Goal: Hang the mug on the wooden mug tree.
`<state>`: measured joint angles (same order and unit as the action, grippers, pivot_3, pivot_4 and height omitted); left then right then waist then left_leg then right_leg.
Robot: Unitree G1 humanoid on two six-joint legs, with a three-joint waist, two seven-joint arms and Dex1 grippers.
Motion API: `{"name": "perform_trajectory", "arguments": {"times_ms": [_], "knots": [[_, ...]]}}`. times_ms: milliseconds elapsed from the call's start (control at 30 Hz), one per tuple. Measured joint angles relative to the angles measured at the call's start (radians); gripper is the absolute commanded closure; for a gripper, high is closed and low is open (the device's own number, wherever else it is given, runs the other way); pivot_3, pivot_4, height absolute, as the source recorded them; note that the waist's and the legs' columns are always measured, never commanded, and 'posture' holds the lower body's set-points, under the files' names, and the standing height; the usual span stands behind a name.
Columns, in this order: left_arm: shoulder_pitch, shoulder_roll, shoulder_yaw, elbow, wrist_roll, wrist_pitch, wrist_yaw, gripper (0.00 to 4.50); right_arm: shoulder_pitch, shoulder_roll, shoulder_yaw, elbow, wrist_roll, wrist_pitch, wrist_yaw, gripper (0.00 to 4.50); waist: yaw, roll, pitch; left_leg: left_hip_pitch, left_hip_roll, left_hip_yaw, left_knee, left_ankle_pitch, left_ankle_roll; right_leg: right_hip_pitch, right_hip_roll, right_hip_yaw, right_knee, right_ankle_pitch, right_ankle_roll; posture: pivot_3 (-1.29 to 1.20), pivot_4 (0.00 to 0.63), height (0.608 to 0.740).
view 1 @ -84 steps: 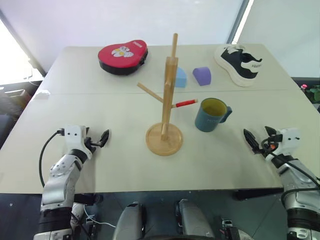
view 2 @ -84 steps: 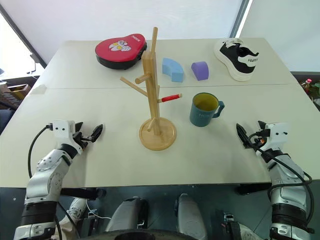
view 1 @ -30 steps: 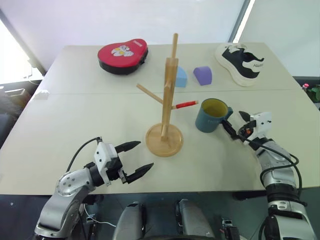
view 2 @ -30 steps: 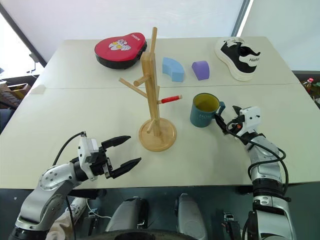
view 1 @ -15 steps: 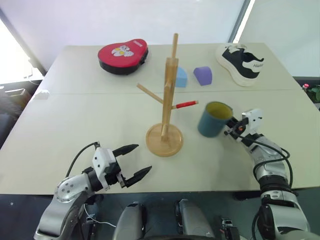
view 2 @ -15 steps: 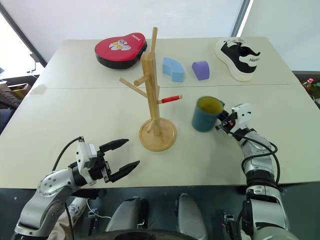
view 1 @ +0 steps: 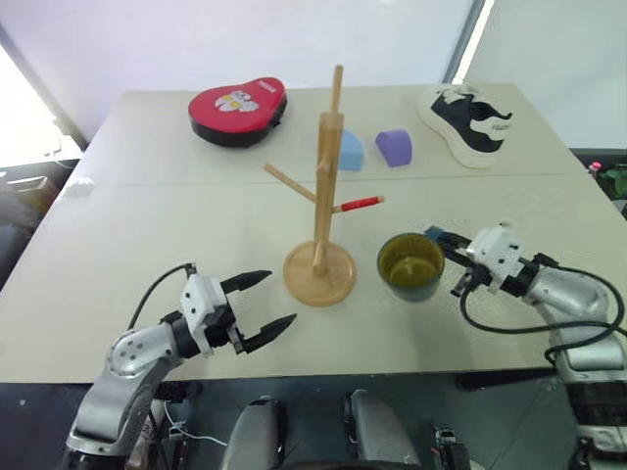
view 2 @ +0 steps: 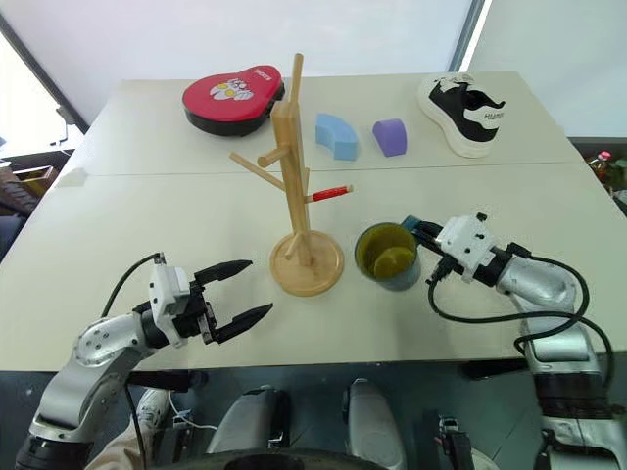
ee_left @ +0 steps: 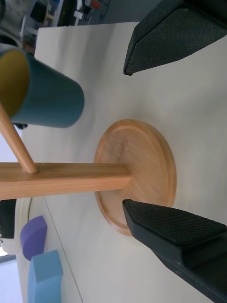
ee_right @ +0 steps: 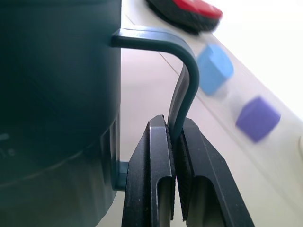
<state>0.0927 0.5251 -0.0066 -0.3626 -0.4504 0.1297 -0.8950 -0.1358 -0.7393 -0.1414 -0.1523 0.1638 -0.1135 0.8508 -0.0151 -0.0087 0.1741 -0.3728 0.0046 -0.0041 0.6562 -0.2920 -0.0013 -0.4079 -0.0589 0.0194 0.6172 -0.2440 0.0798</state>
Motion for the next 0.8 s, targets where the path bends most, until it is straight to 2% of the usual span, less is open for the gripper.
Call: {"name": "perform_trajectory", "arguments": {"times_ms": [200, 500, 800], "knots": [[-0.083, -0.007, -0.015, 0.051, -0.009, 0.011, -0.037, 0.00, -0.157, -0.083, 0.011, -0.162, 0.009, 0.109, 0.010, 4.46, 0.003, -0.001, 0.001, -0.001, 0.001, 0.000, 0.007, 0.000, 0.000, 0.002, 0.003, 0.000, 0.002, 0.000, 0.000, 0.00, 0.150, 0.735], [-0.072, -0.003, 0.024, 0.026, -0.058, 0.038, -0.028, 0.00, -0.332, -0.088, 0.099, -0.120, 0.009, 0.124, 0.086, 4.46, 0.004, -0.002, 0.001, -0.003, 0.001, 0.000, 0.007, 0.000, 0.000, 0.000, -0.001, 0.000, 0.001, 0.000, 0.000, 0.00, 0.150, 0.735], [-0.073, 0.045, 0.111, -0.049, -0.152, 0.099, -0.010, 0.00, -0.418, -0.086, 0.158, -0.060, 0.007, 0.088, 0.156, 4.46, 0.003, -0.001, 0.001, -0.003, 0.001, -0.001, 0.007, 0.000, 0.000, 0.000, -0.002, 0.000, 0.001, 0.000, 0.000, 0.00, 0.150, 0.735]]}}
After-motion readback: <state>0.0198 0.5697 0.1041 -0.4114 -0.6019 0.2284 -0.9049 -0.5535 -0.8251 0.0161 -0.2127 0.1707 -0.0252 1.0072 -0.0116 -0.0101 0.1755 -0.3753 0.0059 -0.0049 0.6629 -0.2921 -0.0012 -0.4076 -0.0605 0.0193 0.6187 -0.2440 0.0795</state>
